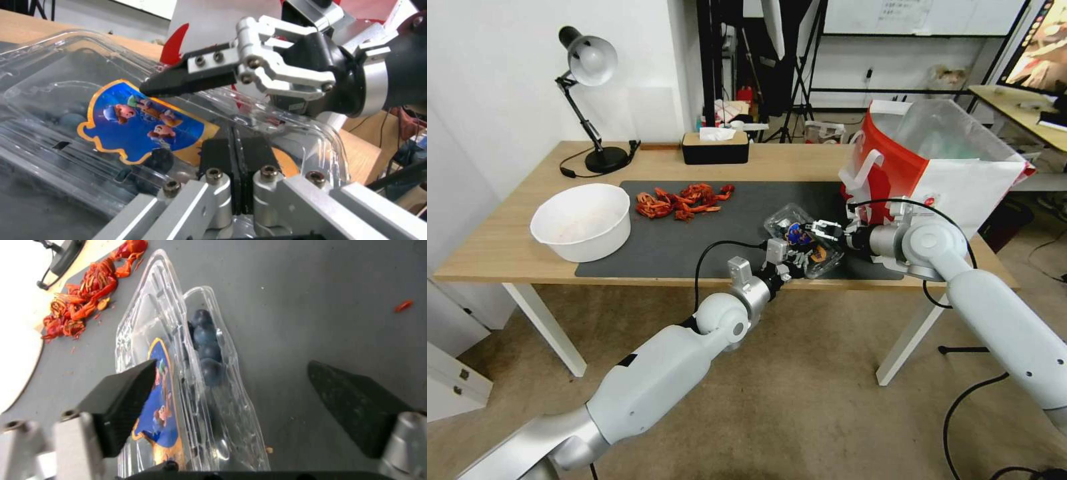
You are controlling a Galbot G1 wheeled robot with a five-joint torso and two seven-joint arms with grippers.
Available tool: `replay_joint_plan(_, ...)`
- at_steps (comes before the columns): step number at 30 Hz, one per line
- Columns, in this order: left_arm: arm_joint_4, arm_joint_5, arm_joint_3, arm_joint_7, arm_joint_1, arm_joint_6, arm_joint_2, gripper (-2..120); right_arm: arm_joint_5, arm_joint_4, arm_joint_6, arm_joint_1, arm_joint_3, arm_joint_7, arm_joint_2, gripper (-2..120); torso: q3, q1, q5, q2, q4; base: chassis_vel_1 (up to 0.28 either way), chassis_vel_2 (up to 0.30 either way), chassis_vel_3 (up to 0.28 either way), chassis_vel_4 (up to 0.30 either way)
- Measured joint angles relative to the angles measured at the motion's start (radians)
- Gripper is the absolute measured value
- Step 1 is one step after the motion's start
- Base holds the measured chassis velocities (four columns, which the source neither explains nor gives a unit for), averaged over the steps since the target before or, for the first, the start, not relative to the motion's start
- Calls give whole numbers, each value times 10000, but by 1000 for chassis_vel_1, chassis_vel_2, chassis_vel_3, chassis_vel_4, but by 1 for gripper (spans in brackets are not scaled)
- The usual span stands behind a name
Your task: Close the takeout container lid, then place the container into the takeout bag.
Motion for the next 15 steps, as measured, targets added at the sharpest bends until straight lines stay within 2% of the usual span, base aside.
replay_joint_plan(2, 0, -3, 0, 10, -5, -1, 2, 0, 20, -3, 3, 0, 4, 11, -4, 77, 0, 0, -1, 0, 0, 0, 0, 0, 0)
replay_joint_plan(3, 0, -3, 0, 10, -5, -1, 2, 0, 20, -3, 3, 0, 4, 11, -4, 77, 0, 0, -1, 0, 0, 0, 0, 0, 0)
replay_joint_plan(5, 0, -9, 0, 18, -11, -5, 7, 0, 35, -12, 9, 1, 5, 54, -1, 65, 0, 1, 0, 0, 0, 0, 0, 0, 0)
replay_joint_plan(6, 0, -9, 0, 18, -11, -5, 7, 0, 35, -12, 9, 1, 5, 54, -1, 65, 0, 1, 0, 0, 0, 0, 0, 0, 0)
replay_joint_plan(9, -1, -14, -1, 23, -15, -24, 21, 0, 40, -17, 15, 2, 13, 101, 26, 52, -1, 0, 0, 0, 0, 0, 0, 0, 0)
replay_joint_plan(10, -1, -14, -1, 23, -15, -24, 21, 0, 40, -17, 15, 2, 13, 101, 26, 52, -1, 0, 0, 0, 0, 0, 0, 0, 0)
replay_joint_plan(14, -8, -27, -23, 41, -16, -43, 62, 0, 45, -17, 20, -1, 21, 129, 55, 32, 0, 0, 0, 0, 0, 0, 0, 0, 0)
replay_joint_plan(15, -8, -27, -23, 41, -16, -43, 62, 0, 45, -17, 20, -1, 21, 129, 55, 32, 0, 0, 0, 0, 0, 0, 0, 0, 0)
